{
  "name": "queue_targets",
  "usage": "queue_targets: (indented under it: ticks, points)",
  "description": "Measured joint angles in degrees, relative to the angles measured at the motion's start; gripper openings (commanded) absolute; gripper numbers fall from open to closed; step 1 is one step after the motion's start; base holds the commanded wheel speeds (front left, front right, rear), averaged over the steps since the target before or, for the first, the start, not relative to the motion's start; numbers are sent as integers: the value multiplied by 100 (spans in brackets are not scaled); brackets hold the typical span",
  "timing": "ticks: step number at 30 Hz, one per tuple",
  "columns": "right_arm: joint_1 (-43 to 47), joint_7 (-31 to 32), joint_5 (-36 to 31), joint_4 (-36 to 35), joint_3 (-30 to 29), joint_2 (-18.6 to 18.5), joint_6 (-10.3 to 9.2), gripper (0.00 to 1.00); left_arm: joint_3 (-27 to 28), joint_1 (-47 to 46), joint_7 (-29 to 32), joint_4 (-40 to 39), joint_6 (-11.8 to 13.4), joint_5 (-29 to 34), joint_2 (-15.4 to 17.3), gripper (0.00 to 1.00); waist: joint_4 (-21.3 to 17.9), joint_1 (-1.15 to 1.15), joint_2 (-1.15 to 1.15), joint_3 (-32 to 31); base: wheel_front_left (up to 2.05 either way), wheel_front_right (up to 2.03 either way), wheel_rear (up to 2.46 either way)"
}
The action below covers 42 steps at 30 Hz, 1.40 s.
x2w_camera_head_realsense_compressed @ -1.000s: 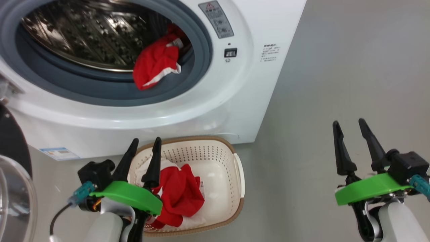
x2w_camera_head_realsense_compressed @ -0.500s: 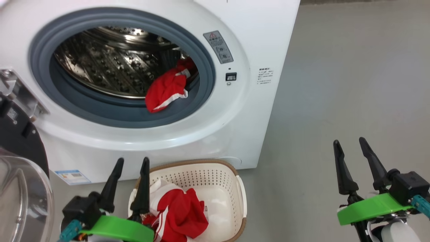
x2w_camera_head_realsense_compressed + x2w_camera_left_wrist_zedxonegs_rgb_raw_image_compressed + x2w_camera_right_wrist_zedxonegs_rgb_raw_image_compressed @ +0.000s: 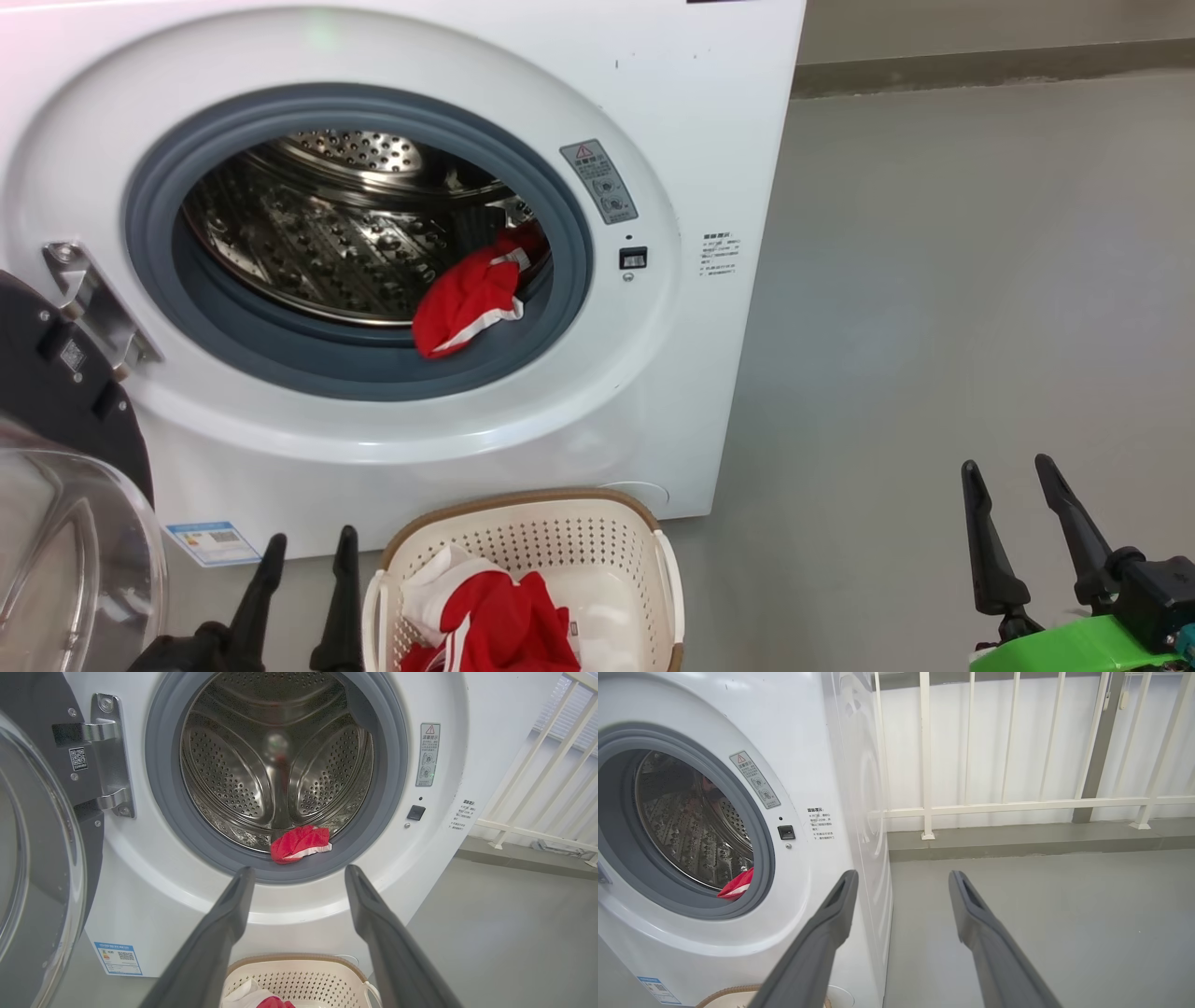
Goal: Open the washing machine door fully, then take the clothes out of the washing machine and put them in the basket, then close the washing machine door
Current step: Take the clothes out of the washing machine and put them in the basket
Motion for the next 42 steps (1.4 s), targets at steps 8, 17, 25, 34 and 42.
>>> queue_targets:
  ticks: [8, 17, 25, 34, 42]
  points:
    - [79, 0, -32, -19, -7, 3, 0, 100, 67, 30, 0, 52, 45, 5, 108, 100, -74, 0, 0, -67, 0, 0, 0]
    - [86, 0, -91, -16, -12, 3, 0, 100, -5, 29, 0, 223, 48, 13, 111, 100, -90, 0, 0, -116, 0, 0, 0]
    - [127, 0, -114, -1, 22, 3, 0, 100, -20, 28, 3, 318, 49, 11, 140, 100, -72, 0, 0, -144, 0, 0, 0]
    - [126, 0, -130, -20, 218, 3, 0, 100, -56, -40, 79, 292, 93, 1, 208, 100, -32, 0, 0, -56, 0, 0, 0]
    - [66, 0, -129, -78, 477, 1, 0, 100, -101, -486, 246, 136, 100, 1, 312, 100, 12, 0, 0, 211, 0, 0, 0]
